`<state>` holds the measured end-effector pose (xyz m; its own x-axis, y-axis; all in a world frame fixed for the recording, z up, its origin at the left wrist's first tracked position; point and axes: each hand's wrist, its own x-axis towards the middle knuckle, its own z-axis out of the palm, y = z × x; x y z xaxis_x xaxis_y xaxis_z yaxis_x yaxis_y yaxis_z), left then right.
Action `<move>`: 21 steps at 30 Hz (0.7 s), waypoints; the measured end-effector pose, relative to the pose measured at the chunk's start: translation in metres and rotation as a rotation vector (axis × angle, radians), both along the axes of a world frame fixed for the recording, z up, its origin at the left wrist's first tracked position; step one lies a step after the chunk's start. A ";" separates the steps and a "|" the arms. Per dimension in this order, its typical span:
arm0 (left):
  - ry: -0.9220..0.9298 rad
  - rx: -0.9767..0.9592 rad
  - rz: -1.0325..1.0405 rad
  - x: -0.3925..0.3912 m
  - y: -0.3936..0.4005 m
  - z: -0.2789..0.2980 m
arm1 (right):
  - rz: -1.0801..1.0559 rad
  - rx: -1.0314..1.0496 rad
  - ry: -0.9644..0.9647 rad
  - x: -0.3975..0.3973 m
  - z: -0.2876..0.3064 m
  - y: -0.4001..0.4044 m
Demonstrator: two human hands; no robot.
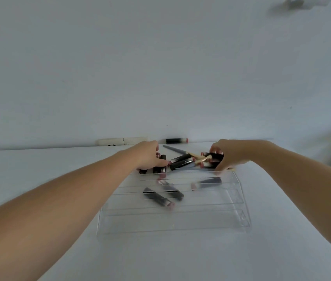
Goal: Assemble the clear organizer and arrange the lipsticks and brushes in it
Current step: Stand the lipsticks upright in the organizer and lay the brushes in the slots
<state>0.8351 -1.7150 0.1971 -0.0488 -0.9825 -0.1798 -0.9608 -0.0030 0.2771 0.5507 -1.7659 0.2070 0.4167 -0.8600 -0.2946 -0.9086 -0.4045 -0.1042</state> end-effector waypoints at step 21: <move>-0.044 -0.031 -0.052 0.009 0.002 -0.004 | -0.036 0.053 -0.007 -0.012 -0.011 -0.002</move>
<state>0.8441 -1.7131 0.1932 -0.0923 -0.9839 -0.1529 -0.9708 0.0548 0.2334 0.5382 -1.7681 0.1957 0.3881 -0.8576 -0.3374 -0.9216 -0.3653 -0.1313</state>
